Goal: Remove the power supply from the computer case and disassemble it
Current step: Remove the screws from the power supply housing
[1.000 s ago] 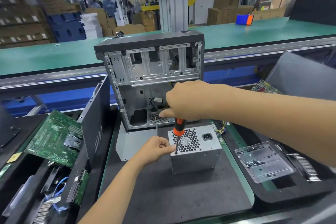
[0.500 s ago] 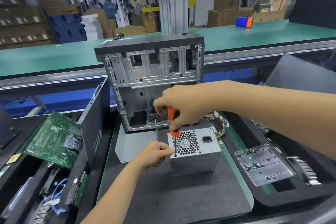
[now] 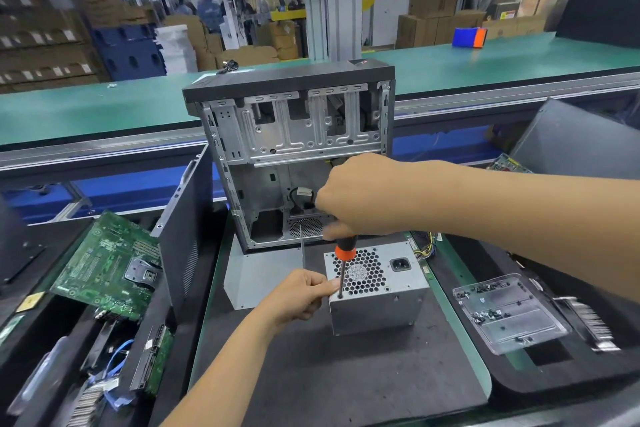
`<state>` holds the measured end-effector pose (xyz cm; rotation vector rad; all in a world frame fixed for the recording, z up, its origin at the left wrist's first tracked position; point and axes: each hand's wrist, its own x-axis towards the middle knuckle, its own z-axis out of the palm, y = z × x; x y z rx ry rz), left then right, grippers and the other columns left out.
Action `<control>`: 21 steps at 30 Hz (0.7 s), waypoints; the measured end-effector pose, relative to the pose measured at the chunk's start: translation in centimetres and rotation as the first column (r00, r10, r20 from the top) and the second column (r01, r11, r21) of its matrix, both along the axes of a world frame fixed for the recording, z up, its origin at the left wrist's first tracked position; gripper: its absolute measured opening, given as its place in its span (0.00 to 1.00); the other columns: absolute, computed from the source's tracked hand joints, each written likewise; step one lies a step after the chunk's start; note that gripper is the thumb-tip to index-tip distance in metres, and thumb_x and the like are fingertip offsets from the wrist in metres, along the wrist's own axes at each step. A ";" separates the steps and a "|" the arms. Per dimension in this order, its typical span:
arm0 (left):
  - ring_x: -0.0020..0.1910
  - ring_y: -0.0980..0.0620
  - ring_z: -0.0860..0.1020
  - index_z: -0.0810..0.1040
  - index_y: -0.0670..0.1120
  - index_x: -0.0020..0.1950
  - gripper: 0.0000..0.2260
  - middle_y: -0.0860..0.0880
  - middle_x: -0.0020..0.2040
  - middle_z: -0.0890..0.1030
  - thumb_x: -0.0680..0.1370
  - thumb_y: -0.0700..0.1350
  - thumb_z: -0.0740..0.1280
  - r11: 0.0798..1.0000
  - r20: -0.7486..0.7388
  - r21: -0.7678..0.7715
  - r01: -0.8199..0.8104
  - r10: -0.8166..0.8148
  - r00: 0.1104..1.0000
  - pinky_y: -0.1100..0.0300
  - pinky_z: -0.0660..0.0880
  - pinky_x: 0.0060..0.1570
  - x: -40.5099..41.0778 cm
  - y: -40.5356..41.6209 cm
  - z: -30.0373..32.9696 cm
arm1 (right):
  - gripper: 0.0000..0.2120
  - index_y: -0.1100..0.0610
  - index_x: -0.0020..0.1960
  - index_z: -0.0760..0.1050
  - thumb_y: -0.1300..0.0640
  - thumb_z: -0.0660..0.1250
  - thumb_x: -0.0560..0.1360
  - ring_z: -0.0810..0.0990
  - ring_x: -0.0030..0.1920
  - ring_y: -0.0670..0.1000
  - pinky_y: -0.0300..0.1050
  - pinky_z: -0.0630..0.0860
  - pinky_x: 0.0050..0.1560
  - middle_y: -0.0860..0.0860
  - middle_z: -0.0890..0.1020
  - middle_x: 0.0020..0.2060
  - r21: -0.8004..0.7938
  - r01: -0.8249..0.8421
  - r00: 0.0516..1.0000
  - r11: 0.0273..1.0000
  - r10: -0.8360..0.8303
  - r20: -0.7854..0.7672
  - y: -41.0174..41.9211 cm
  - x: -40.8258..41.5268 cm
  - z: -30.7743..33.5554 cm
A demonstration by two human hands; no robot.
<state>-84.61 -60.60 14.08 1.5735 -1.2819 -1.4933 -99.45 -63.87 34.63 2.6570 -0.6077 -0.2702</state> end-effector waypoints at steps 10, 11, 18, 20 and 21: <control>0.24 0.55 0.55 0.66 0.48 0.32 0.18 0.51 0.26 0.58 0.80 0.47 0.66 1.000 0.010 -0.010 -0.003 0.003 1.000 0.65 0.52 0.24 0.0 0.0 -0.1 | 0.16 0.56 0.57 0.71 0.53 0.71 0.73 0.82 0.31 0.48 0.40 0.75 0.27 0.51 0.76 0.43 0.579 0.113 0.954 0.807 -0.251 0.164 -0.4 -0.3 0.6; 0.24 0.55 0.55 0.67 0.48 0.31 0.18 0.51 0.26 0.59 0.80 0.47 0.66 1.000 0.010 -0.009 -0.010 0.010 1.000 0.65 0.52 0.24 -0.1 0.0 -0.1 | 0.17 0.58 0.55 0.71 0.49 0.71 0.74 0.81 0.24 0.48 0.38 0.74 0.22 0.52 0.79 0.36 0.648 0.148 0.910 0.747 -0.359 0.207 -0.5 -0.3 0.4; 0.24 0.55 0.55 0.66 0.50 0.28 0.21 0.52 0.26 0.58 0.80 0.48 0.67 1.000 -0.021 -0.013 -0.029 0.029 0.999 0.65 0.52 0.25 -0.2 0.2 -0.5 | 0.26 0.55 0.33 0.61 0.36 0.54 0.78 0.66 0.28 0.49 0.42 0.59 0.27 0.50 0.68 0.30 0.101 0.292 0.923 0.951 -0.308 0.230 0.0 1.4 -0.3; 0.24 0.55 0.55 0.64 0.50 0.30 0.21 0.52 0.26 0.58 0.80 0.48 0.67 0.999 0.000 -0.025 -0.026 0.026 1.000 0.63 0.51 0.26 -0.1 0.0 -0.6 | 0.21 0.56 0.34 0.60 0.43 0.56 0.80 0.65 0.29 0.50 0.41 0.59 0.27 0.50 0.66 0.30 0.073 0.189 0.969 0.979 -0.198 0.150 0.4 1.6 -0.1; 0.24 0.55 0.55 0.64 0.49 0.31 0.20 0.51 0.26 0.58 0.80 0.49 0.67 0.999 0.009 -0.029 -0.020 0.020 1.000 0.63 0.51 0.26 -0.1 0.0 -0.7 | 0.18 0.55 0.36 0.62 0.45 0.58 0.80 0.66 0.30 0.50 0.41 0.60 0.28 0.49 0.67 0.31 0.093 0.134 0.986 0.987 -0.142 0.088 0.6 1.6 0.2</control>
